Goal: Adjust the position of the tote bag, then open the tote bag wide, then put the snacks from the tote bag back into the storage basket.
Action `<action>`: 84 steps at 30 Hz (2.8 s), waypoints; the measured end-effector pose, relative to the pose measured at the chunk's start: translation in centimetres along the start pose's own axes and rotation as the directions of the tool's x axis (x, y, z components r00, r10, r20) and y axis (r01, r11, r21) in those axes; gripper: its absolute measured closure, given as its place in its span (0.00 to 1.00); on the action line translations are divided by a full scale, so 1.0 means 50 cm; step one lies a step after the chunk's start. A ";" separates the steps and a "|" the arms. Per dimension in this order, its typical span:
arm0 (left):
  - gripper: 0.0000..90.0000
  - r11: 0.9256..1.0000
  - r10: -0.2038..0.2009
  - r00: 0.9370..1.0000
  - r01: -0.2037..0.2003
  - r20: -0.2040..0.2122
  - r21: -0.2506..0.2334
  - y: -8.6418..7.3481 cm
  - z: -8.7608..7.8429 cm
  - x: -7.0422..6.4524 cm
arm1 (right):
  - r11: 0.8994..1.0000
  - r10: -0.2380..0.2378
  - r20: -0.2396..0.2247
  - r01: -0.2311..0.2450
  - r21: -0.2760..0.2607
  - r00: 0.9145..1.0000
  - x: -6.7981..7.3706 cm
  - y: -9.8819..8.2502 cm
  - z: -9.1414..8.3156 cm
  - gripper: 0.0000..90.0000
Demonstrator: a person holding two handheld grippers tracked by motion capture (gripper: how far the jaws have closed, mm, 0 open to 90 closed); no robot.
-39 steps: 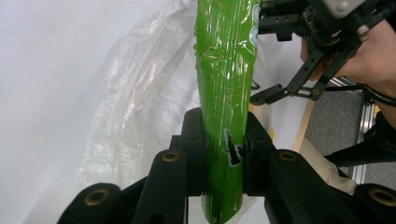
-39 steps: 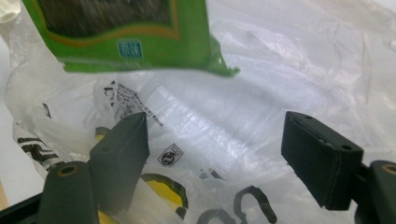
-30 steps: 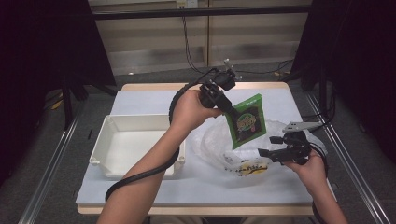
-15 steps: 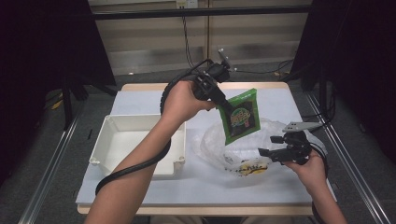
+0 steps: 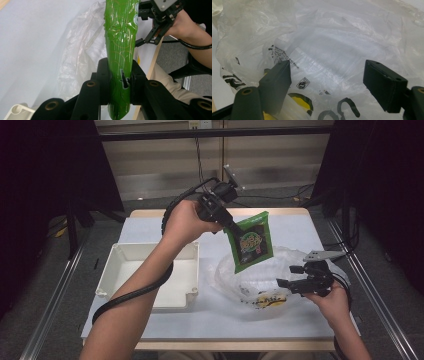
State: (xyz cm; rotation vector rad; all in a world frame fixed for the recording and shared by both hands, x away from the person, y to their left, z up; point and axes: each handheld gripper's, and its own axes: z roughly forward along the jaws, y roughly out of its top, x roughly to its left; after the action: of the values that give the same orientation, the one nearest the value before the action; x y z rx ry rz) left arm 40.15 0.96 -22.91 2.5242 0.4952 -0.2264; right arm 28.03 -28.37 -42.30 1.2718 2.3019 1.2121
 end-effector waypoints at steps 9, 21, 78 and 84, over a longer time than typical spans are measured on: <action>0.84 1.000 -0.011 1.000 0.011 -0.004 0.003 -0.011 -0.020 0.022 | 1.000 0.008 0.003 -0.008 0.000 1.000 -0.006 0.000 0.002 0.25; 0.83 0.999 -0.021 1.000 0.021 -0.011 0.027 -0.025 -0.051 0.044 | 1.000 0.012 0.000 -0.012 0.006 1.000 0.000 -0.002 0.005 0.25; 0.83 0.995 -0.031 0.996 0.039 -0.086 0.088 -0.191 -0.175 0.151 | 1.000 -0.007 -0.026 0.008 0.023 1.000 0.007 -0.003 0.019 0.23; 0.83 0.995 -0.007 0.994 0.018 -0.105 0.099 -0.211 -0.178 0.163 | 1.000 -0.002 -0.025 0.003 0.029 1.000 0.007 -0.005 0.020 0.23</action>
State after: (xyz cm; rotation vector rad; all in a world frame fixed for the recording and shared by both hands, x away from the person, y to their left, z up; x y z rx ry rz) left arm 43.99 16.52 -22.75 2.6409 0.5536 -0.1269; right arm 28.27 -27.60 -43.06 1.2699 2.3457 1.2045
